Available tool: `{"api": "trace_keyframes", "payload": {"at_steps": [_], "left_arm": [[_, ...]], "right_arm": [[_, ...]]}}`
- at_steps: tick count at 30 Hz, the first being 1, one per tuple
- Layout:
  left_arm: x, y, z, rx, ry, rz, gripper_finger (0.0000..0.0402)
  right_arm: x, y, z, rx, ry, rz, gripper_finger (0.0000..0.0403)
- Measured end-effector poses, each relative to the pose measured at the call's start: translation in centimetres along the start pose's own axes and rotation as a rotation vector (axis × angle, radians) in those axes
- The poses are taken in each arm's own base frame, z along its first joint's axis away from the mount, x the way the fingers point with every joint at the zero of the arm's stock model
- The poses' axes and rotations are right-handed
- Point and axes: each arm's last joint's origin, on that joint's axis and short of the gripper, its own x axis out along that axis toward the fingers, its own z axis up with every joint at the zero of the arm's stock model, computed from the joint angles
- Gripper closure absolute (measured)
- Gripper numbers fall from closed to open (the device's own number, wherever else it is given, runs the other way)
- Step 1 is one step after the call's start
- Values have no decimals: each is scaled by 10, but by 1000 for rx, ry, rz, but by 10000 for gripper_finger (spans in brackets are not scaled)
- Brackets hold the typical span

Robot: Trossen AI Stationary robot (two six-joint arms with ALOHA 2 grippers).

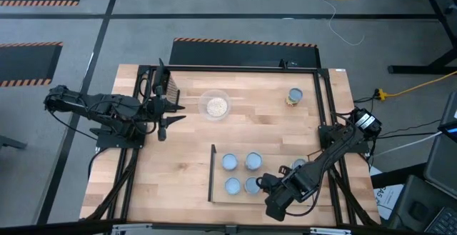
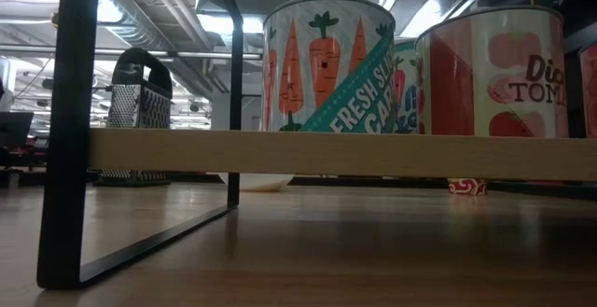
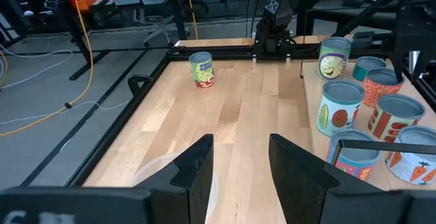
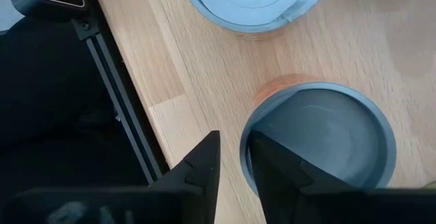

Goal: Pick and place cans onto a shelf
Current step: Put the orange canned on the shelf, then put the canned spaghetti sauce can on the shelf

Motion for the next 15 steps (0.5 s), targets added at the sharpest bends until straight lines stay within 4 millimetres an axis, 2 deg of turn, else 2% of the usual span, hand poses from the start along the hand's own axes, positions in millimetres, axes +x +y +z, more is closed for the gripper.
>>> {"api": "trace_keyframes", "payload": {"at_steps": [7, 15], "left_arm": [[0, 0, 0, 0, 0, 0, 266], [0, 0, 0, 0, 0, 0, 266]], "right_arm": [[-9, 6, 3, 1, -12, 24, 315], [-36, 10, 10, -43, -7, 6, 315]]}}
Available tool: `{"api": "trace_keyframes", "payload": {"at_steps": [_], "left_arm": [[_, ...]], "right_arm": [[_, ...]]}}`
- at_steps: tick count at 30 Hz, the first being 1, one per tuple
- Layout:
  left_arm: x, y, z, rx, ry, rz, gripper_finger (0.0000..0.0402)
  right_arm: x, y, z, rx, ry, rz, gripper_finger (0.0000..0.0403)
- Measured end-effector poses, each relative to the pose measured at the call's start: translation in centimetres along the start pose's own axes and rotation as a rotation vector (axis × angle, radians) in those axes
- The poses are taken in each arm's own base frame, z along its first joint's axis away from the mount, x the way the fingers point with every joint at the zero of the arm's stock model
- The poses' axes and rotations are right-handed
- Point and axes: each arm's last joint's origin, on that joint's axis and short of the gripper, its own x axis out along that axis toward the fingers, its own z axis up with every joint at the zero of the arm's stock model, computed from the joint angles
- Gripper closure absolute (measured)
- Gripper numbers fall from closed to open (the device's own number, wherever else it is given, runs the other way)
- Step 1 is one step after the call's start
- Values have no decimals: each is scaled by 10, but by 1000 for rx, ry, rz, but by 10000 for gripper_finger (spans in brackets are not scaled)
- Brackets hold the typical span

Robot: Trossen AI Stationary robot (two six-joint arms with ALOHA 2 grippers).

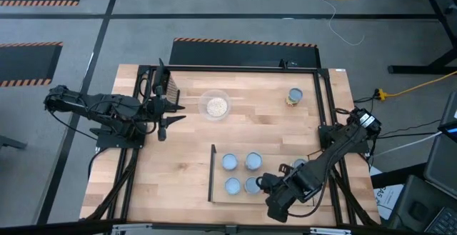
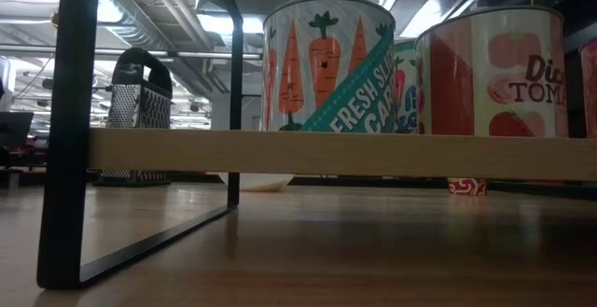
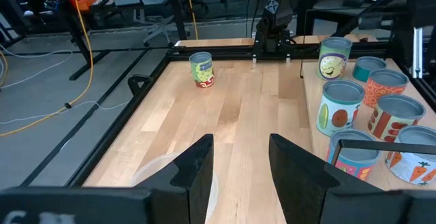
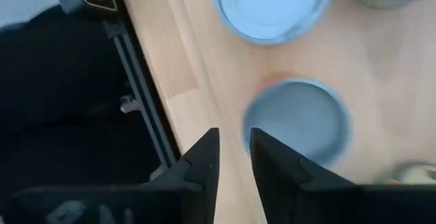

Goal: Pick and place cans onto a shelf
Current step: Put the canned spaghetti sauce can on the shelf

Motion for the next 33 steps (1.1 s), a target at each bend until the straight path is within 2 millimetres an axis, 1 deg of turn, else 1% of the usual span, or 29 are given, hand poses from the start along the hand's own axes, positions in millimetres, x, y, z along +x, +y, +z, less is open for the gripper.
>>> {"api": "trace_keyframes", "payload": {"at_steps": [3, 8, 12, 14, 16, 17, 20, 24, 29, 33], "left_arm": [[0, 0, 0, 0, 0, 0, 266], [0, 0, 0, 0, 0, 1, 266], [5, -2, -1, 6, 14, 1, 266], [9, -4, -2, 7, 30, 2, 266], [13, -6, -3, 16, 49, 3, 266], [16, -8, -4, 21, 60, 3, 266], [26, -12, -4, 24, 65, 3, 266], [40, -19, -2, 19, 44, 3, 266], [61, -29, 1, 50, -4, 2, 266], [80, -37, 4, 59, -66, 8, 266]], "right_arm": [[-15, -5, 8, -10, -3, -53, 315], [-40, -19, 23, -98, -79, -222, 315], [-62, -34, 33, -187, -95, -365, 315], [-72, -45, 35, -263, -87, -438, 315], [-84, -55, 38, -314, -140, -454, 315], [-90, -61, 39, -322, -160, -462, 315], [-105, -88, 39, -264, -202, -466, 315], [-114, -128, 31, -174, -254, -451, 315], [-105, -178, 19, -117, -304, -429, 315], [-97, -217, 10, 3, -323, -398, 315]]}}
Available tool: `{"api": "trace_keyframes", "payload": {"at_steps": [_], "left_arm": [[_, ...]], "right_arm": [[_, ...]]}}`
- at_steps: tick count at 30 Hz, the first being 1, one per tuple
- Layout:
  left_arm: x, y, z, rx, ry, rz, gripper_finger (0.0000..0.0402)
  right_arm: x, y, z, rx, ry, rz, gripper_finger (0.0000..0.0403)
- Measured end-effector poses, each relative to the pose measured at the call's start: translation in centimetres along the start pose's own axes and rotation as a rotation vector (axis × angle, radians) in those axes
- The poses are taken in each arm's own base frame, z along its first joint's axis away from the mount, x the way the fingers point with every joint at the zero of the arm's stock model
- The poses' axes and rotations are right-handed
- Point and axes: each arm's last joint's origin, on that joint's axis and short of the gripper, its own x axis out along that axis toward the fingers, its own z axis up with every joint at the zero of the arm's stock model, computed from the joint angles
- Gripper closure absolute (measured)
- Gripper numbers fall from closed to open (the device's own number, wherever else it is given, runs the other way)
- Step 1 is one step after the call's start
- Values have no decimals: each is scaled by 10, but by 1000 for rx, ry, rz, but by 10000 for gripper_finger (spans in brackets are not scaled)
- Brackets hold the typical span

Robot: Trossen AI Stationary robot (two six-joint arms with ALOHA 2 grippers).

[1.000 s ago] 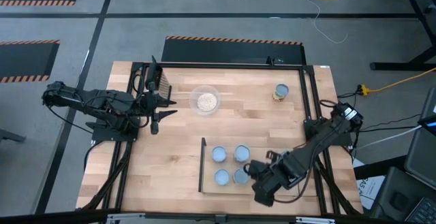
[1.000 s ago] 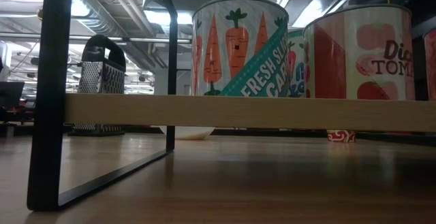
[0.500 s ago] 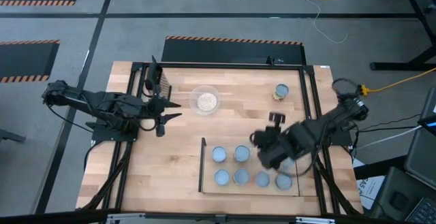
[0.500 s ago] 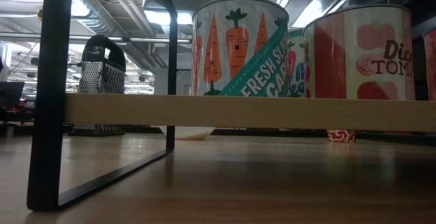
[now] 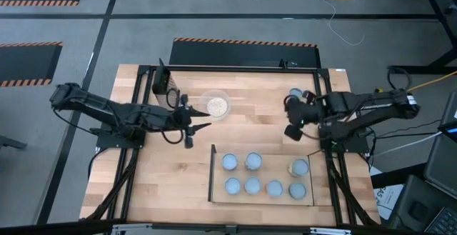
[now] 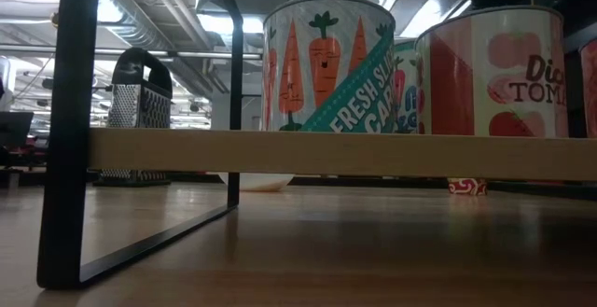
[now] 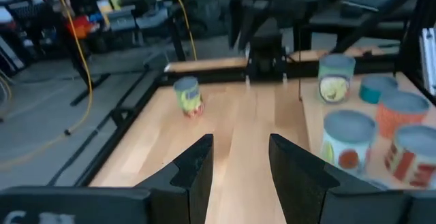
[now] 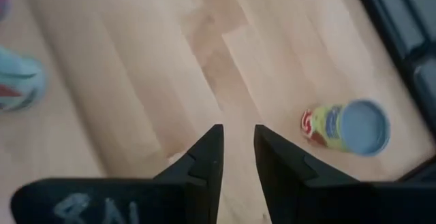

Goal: Pick and place cans onto a shelf
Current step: Put the canned spaghetti sauce can on the shelf

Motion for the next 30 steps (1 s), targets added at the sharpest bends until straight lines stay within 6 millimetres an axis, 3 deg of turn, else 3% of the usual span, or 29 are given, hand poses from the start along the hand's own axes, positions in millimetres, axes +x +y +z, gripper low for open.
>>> {"api": "trace_keyframes", "payload": {"at_steps": [4, 10, 17, 24, 30], "left_arm": [[20, -4, 0, 12, -64, 3, 266], [55, -4, -5, -10, -172, -143, 266], [86, -3, -24, -45, -156, -178, 266], [101, -8, -40, -48, -109, -180, 266], [102, -9, -42, -49, -101, -181, 266]], "right_arm": [[18, -24, -10, 79, 1, 29, 315], [43, -49, -14, 133, 4, 5, 315], [54, -78, -11, 208, 34, -29, 315], [61, -101, -10, 313, 59, -91, 315], [82, -108, -3, 327, 119, -34, 315]]}}
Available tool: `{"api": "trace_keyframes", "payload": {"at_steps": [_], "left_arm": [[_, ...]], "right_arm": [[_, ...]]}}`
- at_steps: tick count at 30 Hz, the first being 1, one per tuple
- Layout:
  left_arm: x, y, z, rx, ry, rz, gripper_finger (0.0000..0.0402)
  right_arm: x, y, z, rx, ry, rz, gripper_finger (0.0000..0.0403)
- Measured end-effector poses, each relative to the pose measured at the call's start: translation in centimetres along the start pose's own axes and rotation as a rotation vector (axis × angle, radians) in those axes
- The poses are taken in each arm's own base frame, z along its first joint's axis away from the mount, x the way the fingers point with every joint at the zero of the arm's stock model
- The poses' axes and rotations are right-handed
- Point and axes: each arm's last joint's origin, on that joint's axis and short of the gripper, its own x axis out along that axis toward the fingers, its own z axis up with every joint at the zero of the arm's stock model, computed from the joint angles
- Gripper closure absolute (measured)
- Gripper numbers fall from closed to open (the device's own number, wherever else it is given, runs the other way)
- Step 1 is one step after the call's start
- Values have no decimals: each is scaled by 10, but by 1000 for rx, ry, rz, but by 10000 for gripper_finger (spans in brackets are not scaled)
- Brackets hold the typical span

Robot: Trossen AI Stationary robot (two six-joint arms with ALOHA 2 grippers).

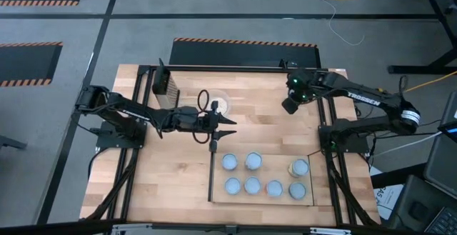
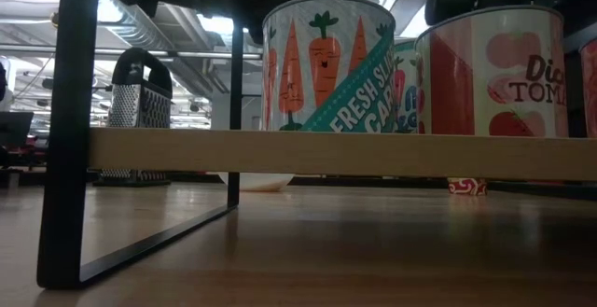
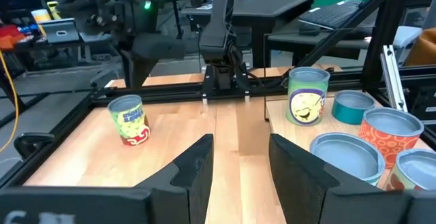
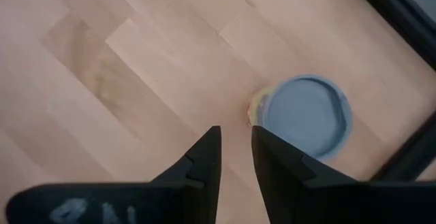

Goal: Pick and place cans onto a shelf
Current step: Put the canned spaghetti sauce can on the shelf

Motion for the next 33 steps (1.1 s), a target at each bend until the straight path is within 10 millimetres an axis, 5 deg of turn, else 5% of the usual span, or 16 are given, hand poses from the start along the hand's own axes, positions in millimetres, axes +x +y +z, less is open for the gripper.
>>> {"api": "trace_keyframes", "payload": {"at_steps": [11, 33], "left_arm": [[0, 0, 0, -2, 0, 0, 266], [0, -1, 0, -29, 0, -7, 266]], "right_arm": [[34, -7, 11, 41, 126, -63, 315], [59, -18, 18, 37, 198, -89, 315]]}}
